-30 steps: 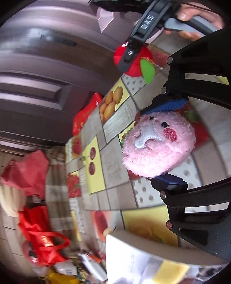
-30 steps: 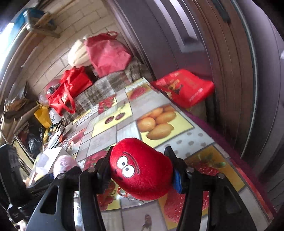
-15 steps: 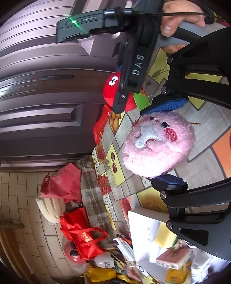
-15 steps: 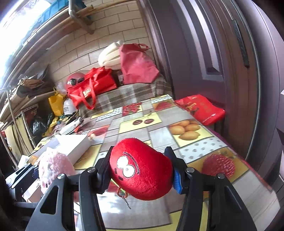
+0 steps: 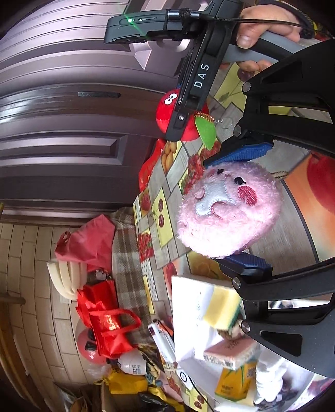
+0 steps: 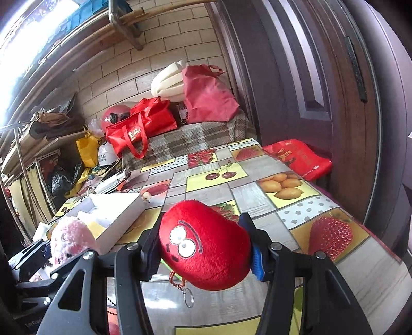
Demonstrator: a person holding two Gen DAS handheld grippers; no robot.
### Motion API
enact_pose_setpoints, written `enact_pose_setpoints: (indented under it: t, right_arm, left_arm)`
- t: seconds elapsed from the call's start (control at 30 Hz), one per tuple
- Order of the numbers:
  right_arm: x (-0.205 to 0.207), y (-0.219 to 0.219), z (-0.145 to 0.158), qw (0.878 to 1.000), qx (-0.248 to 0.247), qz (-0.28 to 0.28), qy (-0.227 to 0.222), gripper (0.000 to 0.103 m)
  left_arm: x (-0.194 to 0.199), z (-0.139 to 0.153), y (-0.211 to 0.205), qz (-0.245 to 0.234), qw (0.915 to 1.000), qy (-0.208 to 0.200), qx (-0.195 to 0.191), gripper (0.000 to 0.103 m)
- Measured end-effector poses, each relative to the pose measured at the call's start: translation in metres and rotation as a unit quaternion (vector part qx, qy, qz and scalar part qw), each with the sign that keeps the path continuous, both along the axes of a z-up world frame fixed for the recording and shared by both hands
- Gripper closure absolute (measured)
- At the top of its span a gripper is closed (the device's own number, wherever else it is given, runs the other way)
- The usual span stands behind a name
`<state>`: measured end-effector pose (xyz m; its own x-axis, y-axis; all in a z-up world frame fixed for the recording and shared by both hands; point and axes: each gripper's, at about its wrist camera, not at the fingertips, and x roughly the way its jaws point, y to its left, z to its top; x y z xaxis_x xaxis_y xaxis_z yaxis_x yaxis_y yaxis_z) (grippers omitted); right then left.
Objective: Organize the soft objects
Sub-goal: 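Carry the pink plush in the left tool while the right carries the red plush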
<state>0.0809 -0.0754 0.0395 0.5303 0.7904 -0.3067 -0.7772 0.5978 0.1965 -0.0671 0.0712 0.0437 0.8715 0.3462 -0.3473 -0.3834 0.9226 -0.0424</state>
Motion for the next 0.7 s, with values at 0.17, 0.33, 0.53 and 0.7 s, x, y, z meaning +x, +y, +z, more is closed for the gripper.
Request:
enact_pose_setpoints:
  t: [0.17,0.33,0.53,0.7]
  right_arm:
    - [-0.013,0.01,0.0,1.0,-0.005,0.013,-0.006,0.048]
    - [-0.025,0.019,0.0,1.0,-0.009,0.025,-0.012,0.048]
    - [-0.039,0.031,0.0,0.999,-0.018,0.04,-0.018,0.048]
    - [-0.05,0.042,-0.001,0.998,-0.024,0.05,-0.024,0.047]
  left_arm:
    - [-0.018,-0.001,0.014,0.02,0.9998,-0.005,-0.005,0.043]
    - [-0.032,-0.002,0.026,0.036,0.9993,-0.009,-0.006,0.043]
    - [-0.05,-0.003,0.04,0.053,0.9985,-0.015,-0.007,0.043]
    - [-0.067,-0.003,0.052,0.07,0.9973,-0.02,-0.007,0.043]
